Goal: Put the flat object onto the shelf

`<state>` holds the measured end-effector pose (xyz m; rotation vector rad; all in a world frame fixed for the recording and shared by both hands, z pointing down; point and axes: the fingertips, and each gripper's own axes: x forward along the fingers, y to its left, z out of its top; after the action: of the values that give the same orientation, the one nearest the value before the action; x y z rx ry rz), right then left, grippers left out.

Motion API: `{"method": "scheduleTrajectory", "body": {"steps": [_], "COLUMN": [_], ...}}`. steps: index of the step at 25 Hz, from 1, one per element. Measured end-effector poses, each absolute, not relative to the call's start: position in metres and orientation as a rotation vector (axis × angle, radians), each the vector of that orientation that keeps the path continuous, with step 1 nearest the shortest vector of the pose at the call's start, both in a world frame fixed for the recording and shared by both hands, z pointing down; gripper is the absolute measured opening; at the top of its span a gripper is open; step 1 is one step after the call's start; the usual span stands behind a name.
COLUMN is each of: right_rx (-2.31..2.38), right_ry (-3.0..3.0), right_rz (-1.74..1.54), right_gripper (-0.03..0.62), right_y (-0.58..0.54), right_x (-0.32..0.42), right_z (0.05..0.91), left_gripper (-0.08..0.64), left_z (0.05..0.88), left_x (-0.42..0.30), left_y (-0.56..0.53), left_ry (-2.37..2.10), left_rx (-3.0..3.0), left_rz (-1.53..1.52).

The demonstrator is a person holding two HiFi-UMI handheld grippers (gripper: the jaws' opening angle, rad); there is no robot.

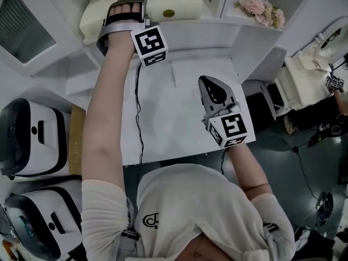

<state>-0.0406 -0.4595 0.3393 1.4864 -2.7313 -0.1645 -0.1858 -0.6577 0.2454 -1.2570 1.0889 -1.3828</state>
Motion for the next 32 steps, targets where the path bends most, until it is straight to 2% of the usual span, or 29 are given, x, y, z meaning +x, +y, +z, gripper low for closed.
{"method": "scheduleTrajectory", "body": {"steps": [9,15,24,26,27,28,30,32], "right_rx": [1.464,1.474,1.477,1.476,1.474,1.472,1.467,1.463], "right_ry": [-2.746,-2.748,-2.757,-2.759,-2.761,-2.763,-2.767,-2.77], "right_rz": [-0.16,-0.15,-0.173,-0.172,-0.17,-0.169,-0.172,-0.177], "right_gripper": [0.008,0.008,0.008,0.008,0.008,0.009,0.008,0.008], "right_y": [-0.451,-0.443,-0.418,-0.412,-0.409,-0.406,-0.4,-0.394], "right_x": [-0.048,-0.047,-0.047,-0.047,-0.047,-0.048,-0.048,-0.047], "right_z": [0.338,0.339,0.335,0.336,0.336,0.337,0.336,0.336], "left_gripper": [0.538,0.54,0.526,0.421,0.318,0.244,0.234,0.174], "left_z": [0.237,0.215,0.224,0.225,0.225,0.226,0.237,0.249], "left_x": [-0.181,-0.174,-0.175,-0.177,-0.18,-0.181,-0.183,-0.182], "left_y": [-0.649,-0.616,-0.549,-0.534,-0.527,-0.52,-0.508,-0.493], "left_ry": [1.106,1.119,1.219,1.278,1.312,1.339,1.371,1.409], "left_rx": [-1.318,-1.297,-1.454,-1.488,-1.487,-1.491,-1.552,-1.663], "left_rz": [-1.324,-1.226,-1.022,-0.94,-0.901,-0.872,-0.844,-0.796]}}
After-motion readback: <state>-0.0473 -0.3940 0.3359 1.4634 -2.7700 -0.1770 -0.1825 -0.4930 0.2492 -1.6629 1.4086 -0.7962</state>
